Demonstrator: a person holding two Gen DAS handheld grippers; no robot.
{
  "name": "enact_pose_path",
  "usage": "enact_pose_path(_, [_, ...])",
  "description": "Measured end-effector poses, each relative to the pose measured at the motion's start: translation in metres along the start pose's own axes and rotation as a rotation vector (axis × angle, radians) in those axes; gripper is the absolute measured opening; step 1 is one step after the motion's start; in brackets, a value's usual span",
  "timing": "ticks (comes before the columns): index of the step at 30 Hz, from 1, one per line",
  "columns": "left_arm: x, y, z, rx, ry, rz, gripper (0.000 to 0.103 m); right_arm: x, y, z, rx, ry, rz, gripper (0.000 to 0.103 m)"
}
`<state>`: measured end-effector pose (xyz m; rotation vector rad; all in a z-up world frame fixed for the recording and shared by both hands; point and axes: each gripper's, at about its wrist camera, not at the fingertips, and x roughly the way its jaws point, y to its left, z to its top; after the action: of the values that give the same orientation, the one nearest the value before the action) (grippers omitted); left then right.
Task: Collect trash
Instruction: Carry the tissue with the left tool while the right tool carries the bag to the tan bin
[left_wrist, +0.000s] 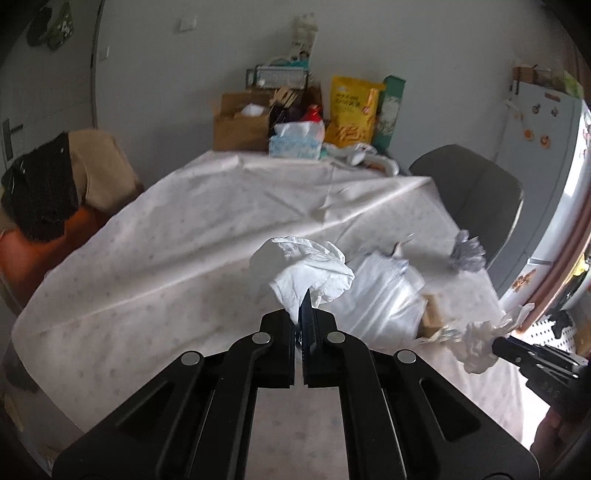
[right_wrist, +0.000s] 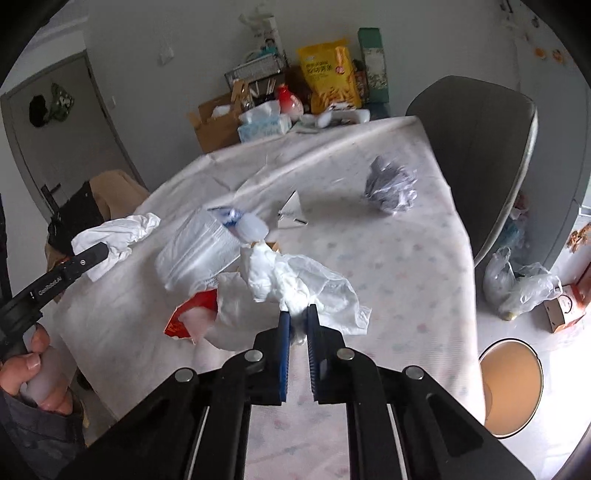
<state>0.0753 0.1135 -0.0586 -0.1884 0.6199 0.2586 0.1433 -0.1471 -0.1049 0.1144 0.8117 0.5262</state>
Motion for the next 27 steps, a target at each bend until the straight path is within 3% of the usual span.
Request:
enact_pose_path(7, [-0.009,-0.045,0.009,0.065,-0.024,-0.055,0.003,-0.021,-0.029,0.005,0.043,-0.064,-0.049,0.01])
enact_pose_path(27, [0.029,-0.199,0.004,0.239,0.038,-0.236,0.003,-0.067,-0.162,-0.009,0.222,-0.134,-0.21,0.01])
